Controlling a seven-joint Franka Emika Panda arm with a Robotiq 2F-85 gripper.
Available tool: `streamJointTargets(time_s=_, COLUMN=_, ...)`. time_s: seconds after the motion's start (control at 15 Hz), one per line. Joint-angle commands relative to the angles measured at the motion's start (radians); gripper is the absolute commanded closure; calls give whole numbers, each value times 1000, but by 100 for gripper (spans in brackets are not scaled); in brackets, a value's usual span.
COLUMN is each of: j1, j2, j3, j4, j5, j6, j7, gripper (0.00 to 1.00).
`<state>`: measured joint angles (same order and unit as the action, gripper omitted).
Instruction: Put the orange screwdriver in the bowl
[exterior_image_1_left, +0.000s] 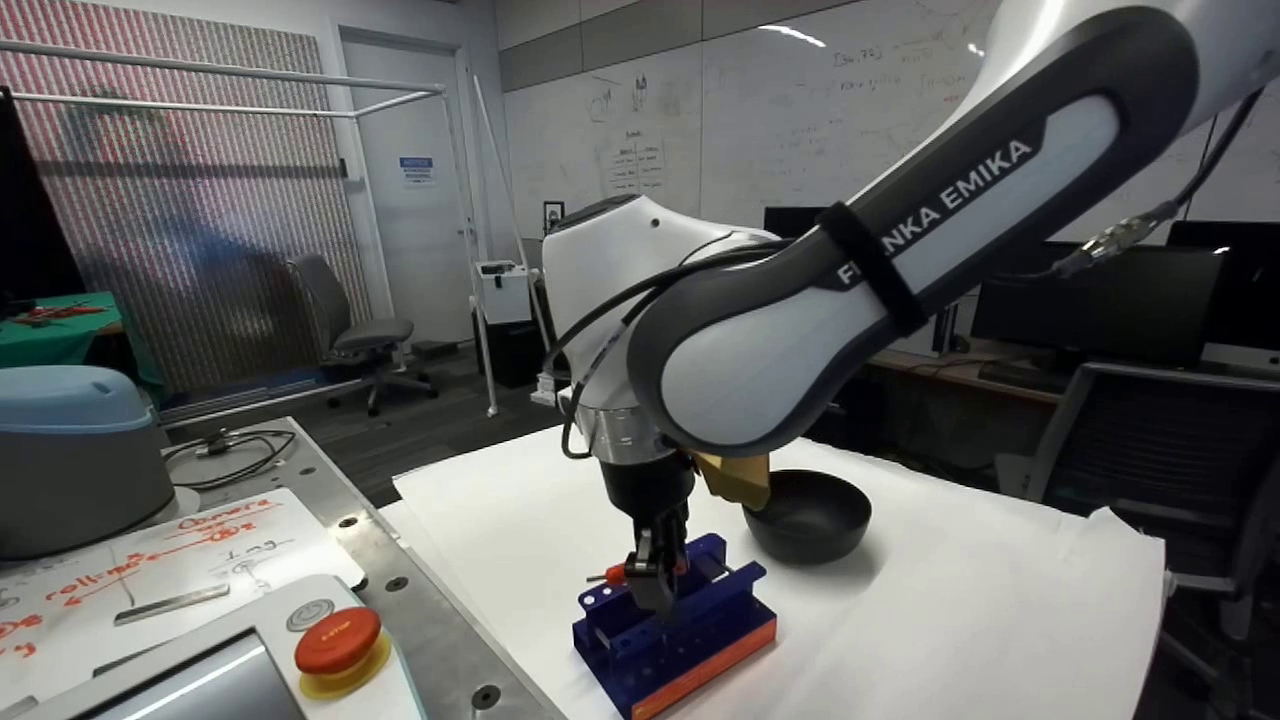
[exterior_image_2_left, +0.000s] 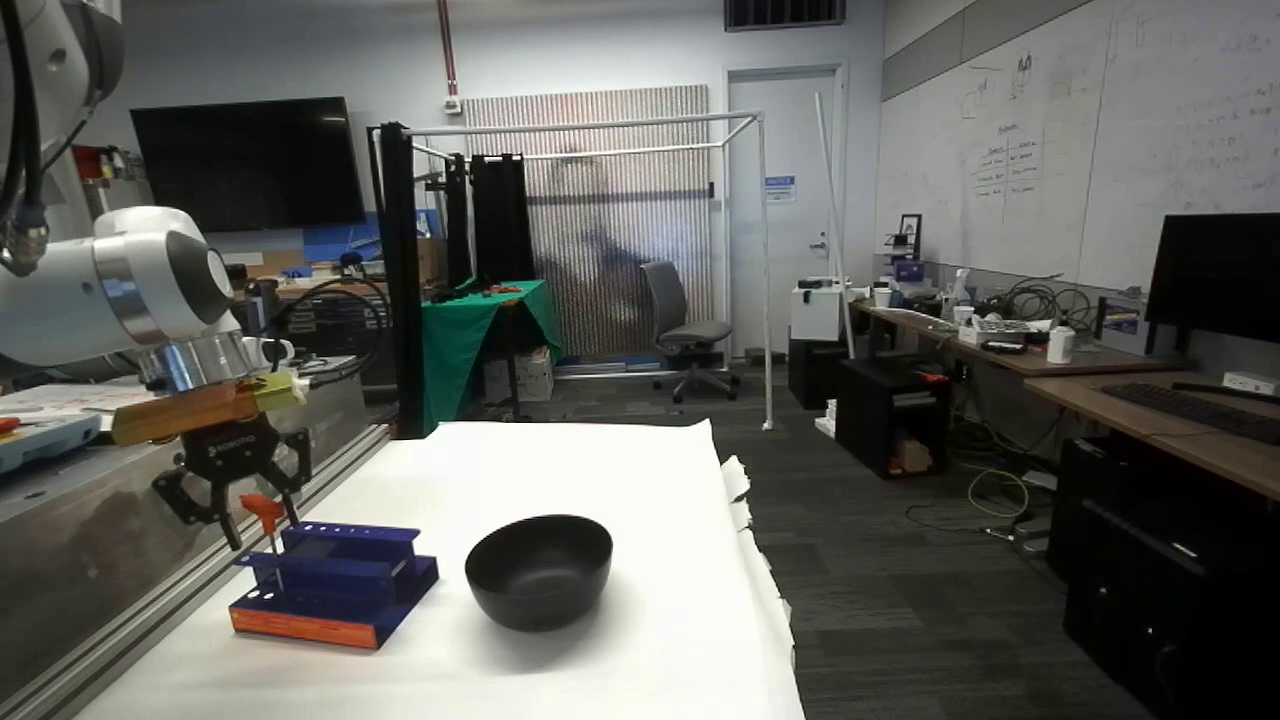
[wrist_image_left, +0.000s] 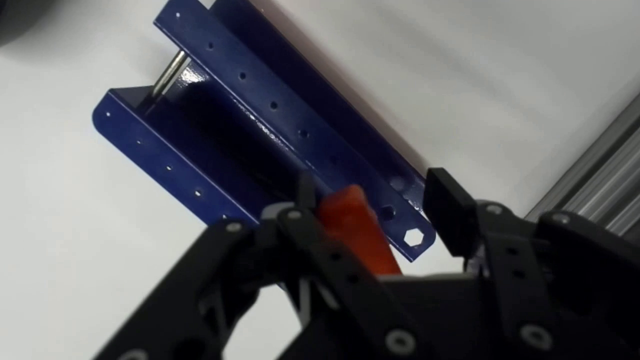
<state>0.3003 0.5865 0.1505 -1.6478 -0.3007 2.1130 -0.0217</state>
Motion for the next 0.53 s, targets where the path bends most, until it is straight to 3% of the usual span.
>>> streamJointTargets(time_s=0.0, j1=17, j2=19, j3=-13, j4=70, j5=-12, j6=-36, j7=-10, gripper=74)
streamJointTargets(time_s=0.13, j1=16, j2=15, j3=-14, j4=75, j5=-13, j6=-32, j7=-8, gripper=88)
streamJointTargets(time_s=0.47, j1=16, j2=-55, j3=-16, j4=41, j5=1, j6=-44, j7=32, gripper=85)
